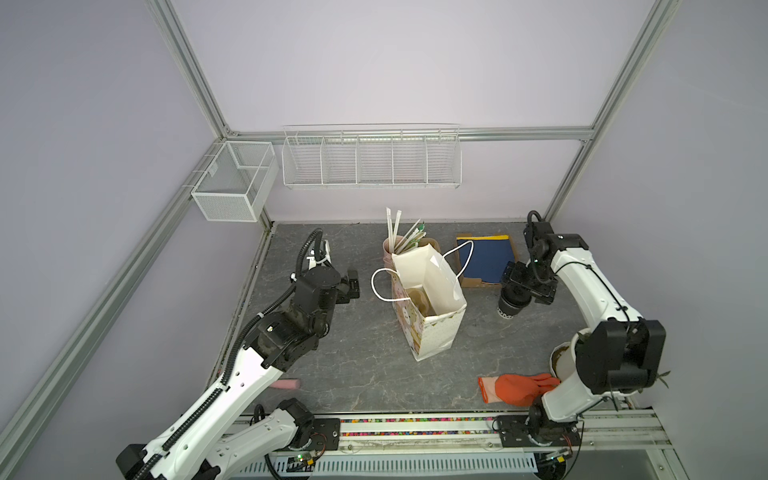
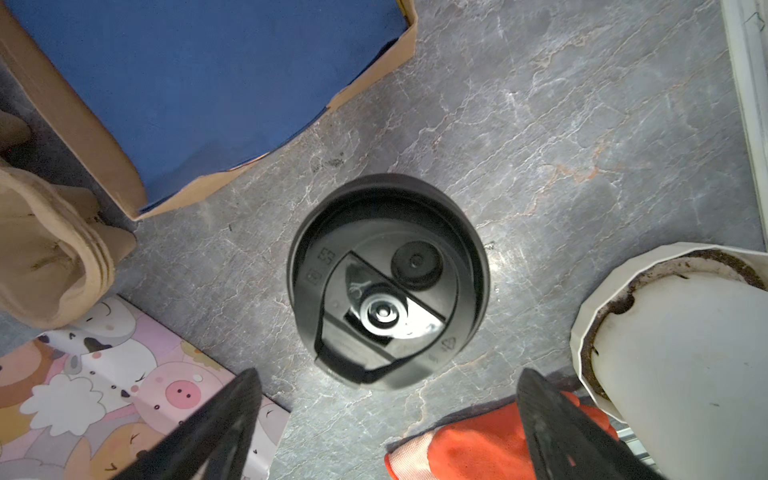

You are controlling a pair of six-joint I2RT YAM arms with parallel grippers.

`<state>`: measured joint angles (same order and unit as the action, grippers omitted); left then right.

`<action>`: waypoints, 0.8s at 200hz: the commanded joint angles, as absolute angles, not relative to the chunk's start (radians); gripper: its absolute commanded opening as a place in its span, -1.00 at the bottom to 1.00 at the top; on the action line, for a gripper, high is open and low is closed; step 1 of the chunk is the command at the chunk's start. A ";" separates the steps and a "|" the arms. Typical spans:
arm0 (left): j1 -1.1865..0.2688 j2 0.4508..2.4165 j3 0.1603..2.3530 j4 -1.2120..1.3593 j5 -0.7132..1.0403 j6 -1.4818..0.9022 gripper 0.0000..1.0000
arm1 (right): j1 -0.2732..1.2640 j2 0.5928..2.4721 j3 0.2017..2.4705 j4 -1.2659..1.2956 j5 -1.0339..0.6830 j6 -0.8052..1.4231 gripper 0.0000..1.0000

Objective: Pack the takeout coffee
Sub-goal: 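Lower the right gripper over the black coffee cup lid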

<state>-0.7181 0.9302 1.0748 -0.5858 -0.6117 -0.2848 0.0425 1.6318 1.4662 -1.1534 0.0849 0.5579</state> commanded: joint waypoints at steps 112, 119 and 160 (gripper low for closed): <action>-0.712 0.937 1.064 -0.591 -0.616 -0.293 0.99 | 0.036 1.678 1.441 -1.112 0.107 0.537 0.69; -0.712 0.936 1.064 -0.590 -0.616 -0.293 0.99 | 0.035 1.679 1.440 -1.111 0.107 0.535 0.66; -0.712 0.939 1.063 -0.589 -0.615 -0.293 0.99 | 0.036 1.695 1.433 -1.101 0.101 0.532 0.59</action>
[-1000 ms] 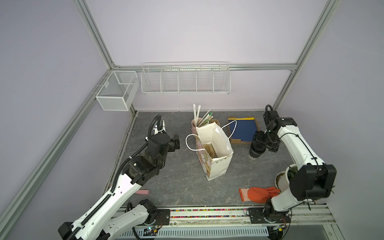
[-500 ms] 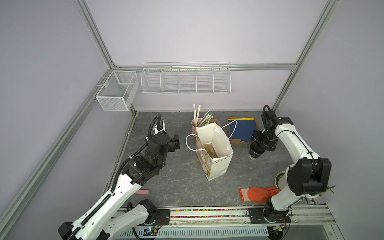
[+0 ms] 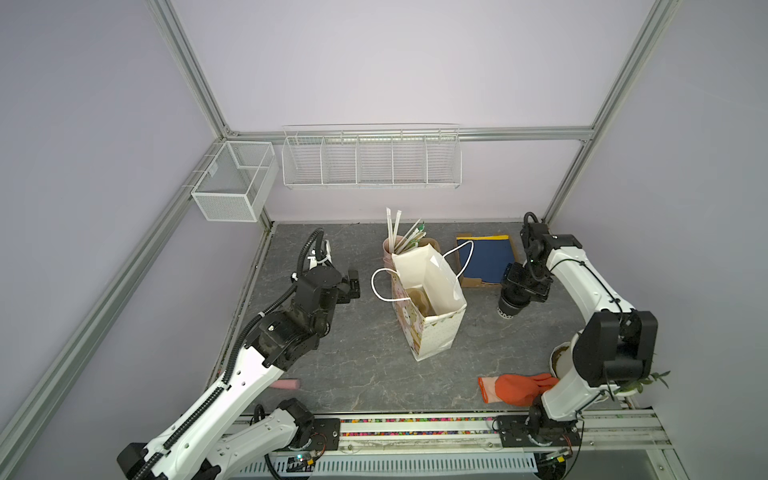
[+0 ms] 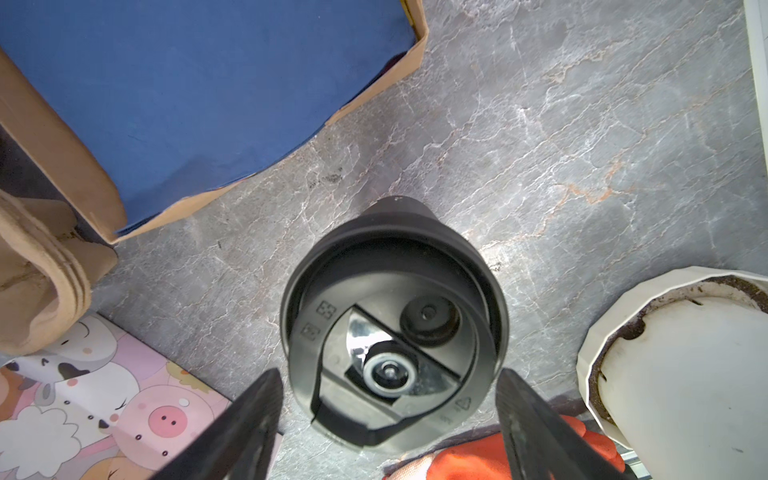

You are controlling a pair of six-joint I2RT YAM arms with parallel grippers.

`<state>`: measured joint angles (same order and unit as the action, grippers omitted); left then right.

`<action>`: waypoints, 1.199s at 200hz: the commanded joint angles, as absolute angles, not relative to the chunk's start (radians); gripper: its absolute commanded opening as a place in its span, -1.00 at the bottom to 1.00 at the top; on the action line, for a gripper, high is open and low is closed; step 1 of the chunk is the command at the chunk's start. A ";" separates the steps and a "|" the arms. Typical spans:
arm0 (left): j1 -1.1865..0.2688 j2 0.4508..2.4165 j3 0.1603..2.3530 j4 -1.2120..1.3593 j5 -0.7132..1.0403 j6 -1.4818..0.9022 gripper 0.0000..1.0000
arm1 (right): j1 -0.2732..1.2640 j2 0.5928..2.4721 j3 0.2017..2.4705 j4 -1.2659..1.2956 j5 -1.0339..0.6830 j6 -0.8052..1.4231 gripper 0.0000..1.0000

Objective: Pack the takeout coffee
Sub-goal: 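Lower the right gripper over the black coffee cup lid, then close the right gripper on the black coffee cup and lift it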

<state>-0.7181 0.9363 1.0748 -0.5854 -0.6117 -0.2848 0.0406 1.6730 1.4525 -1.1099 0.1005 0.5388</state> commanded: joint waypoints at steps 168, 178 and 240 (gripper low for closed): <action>-0.712 0.939 1.065 -0.588 -0.617 -0.293 0.99 | 0.090 1.593 1.384 -1.107 0.054 0.517 0.50; -0.712 0.940 1.065 -0.590 -0.618 -0.293 0.99 | 0.107 1.577 1.377 -1.114 0.053 0.515 0.50; -0.712 0.944 1.071 -0.596 -0.614 -0.296 0.99 | 0.276 1.449 1.281 -1.151 0.037 0.479 0.47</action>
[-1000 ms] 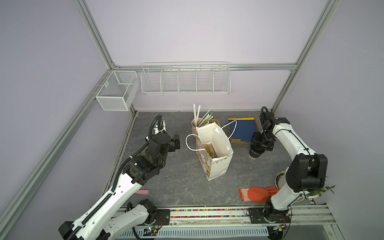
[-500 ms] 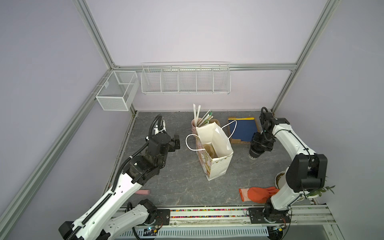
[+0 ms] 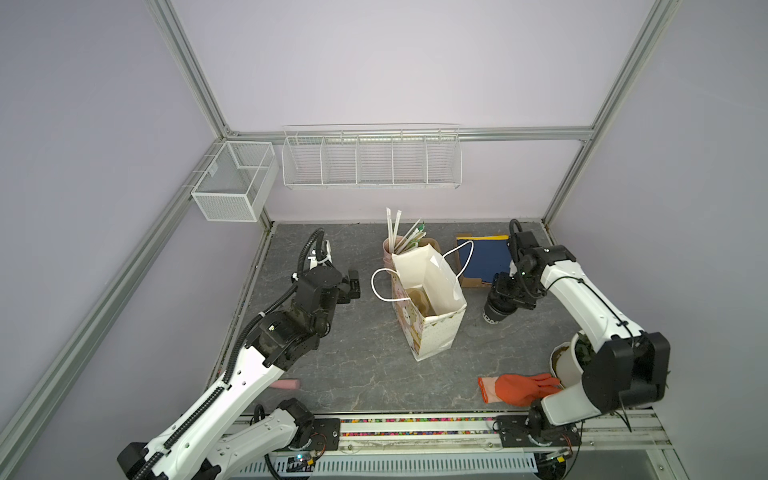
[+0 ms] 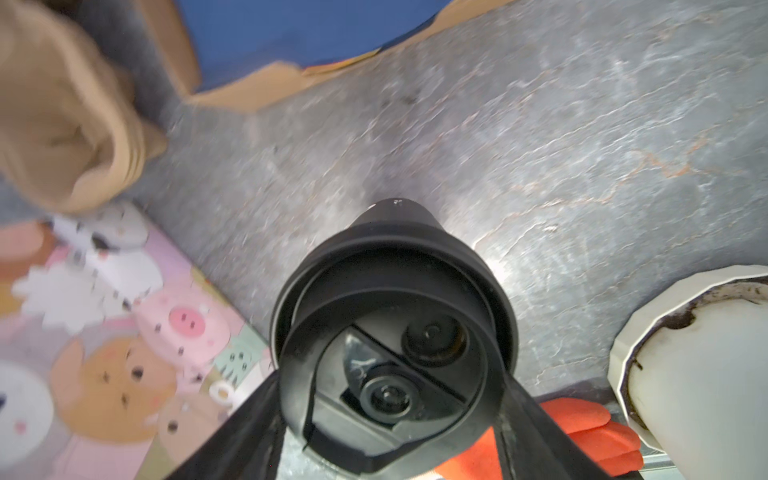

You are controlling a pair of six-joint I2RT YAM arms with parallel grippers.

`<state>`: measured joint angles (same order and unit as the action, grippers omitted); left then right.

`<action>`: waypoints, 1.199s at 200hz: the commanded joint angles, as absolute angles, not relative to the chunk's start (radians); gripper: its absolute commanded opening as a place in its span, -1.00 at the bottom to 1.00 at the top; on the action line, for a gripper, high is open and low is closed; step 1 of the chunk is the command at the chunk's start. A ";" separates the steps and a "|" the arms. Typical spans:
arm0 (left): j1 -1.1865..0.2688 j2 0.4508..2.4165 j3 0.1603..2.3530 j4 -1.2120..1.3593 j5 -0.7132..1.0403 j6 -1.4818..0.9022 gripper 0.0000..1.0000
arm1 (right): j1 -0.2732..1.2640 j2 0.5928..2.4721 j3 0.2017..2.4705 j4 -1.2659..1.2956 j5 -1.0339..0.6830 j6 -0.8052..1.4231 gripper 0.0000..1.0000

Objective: Pack the takeout coffee
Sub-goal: 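Close the right gripper on the black coffee cup and lift it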

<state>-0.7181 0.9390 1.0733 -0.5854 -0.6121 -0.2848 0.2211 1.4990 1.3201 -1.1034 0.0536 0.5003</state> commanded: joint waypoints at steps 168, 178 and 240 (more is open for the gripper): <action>-0.712 0.942 1.065 -0.592 -0.624 -0.293 0.99 | 0.456 1.377 1.153 -1.193 0.049 0.407 0.49; -0.712 0.941 1.064 -0.592 -0.625 -0.292 0.99 | 0.456 1.380 1.150 -1.191 0.062 0.405 0.51; -0.712 0.944 1.064 -0.591 -0.622 -0.291 0.99 | 0.460 1.372 1.146 -1.195 0.062 0.388 0.67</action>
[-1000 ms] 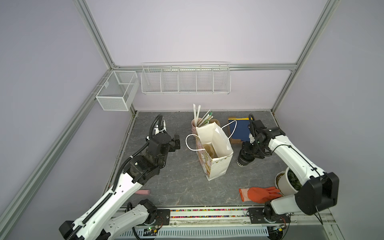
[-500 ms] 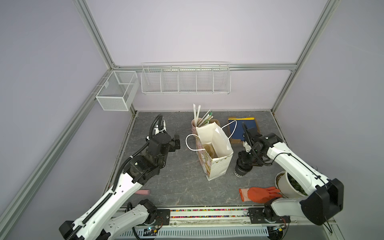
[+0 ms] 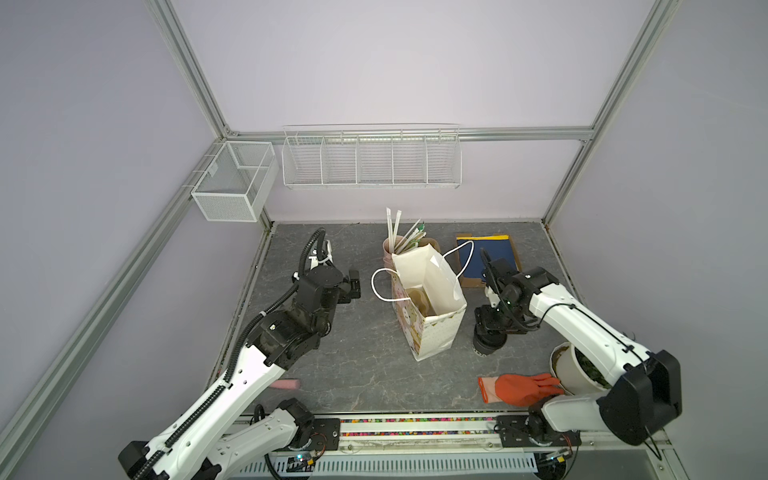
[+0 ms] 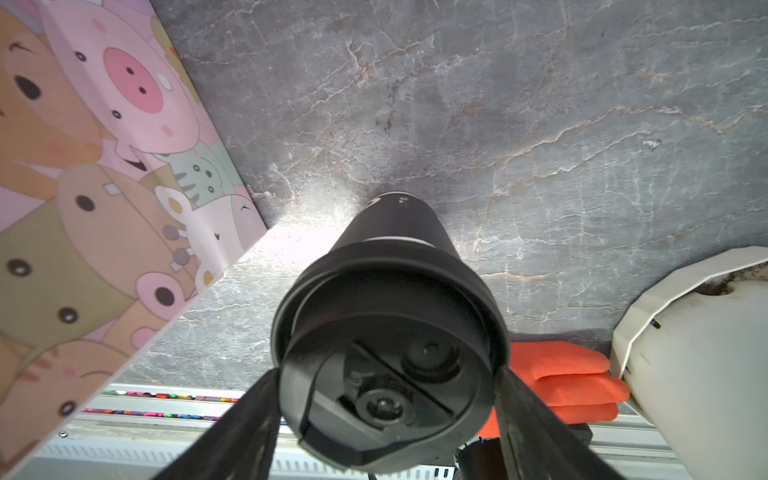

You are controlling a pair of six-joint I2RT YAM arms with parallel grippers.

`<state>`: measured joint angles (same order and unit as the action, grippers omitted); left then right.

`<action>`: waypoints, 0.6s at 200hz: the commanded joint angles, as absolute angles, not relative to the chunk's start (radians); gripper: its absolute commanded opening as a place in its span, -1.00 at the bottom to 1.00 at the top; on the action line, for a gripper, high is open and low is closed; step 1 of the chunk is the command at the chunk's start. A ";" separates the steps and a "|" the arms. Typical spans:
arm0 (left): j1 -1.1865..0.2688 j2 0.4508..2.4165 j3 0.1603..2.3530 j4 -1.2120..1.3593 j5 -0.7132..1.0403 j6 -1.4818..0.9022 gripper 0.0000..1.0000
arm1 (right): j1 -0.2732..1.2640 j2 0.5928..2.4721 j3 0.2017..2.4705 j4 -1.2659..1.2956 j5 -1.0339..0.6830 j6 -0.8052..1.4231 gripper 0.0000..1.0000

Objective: Pack the takeout coffee
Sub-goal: 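Close the right gripper on the black coffee cup and lift it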

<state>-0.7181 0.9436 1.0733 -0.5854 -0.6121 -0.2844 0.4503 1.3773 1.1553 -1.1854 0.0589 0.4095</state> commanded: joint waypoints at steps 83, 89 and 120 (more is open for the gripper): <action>-0.712 0.943 1.066 -0.594 -0.621 -0.291 0.99 | 0.459 1.430 1.169 -1.233 0.070 0.375 0.66; -0.712 0.942 1.066 -0.594 -0.621 -0.291 0.99 | 0.459 1.435 1.171 -1.235 0.073 0.373 0.66; -0.712 0.939 1.066 -0.595 -0.617 -0.290 0.99 | 0.459 1.448 1.185 -1.245 0.079 0.368 0.64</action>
<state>-0.7181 0.9436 1.0733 -0.5854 -0.6121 -0.2844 0.4538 1.4303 1.1763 -1.2133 0.0635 0.3866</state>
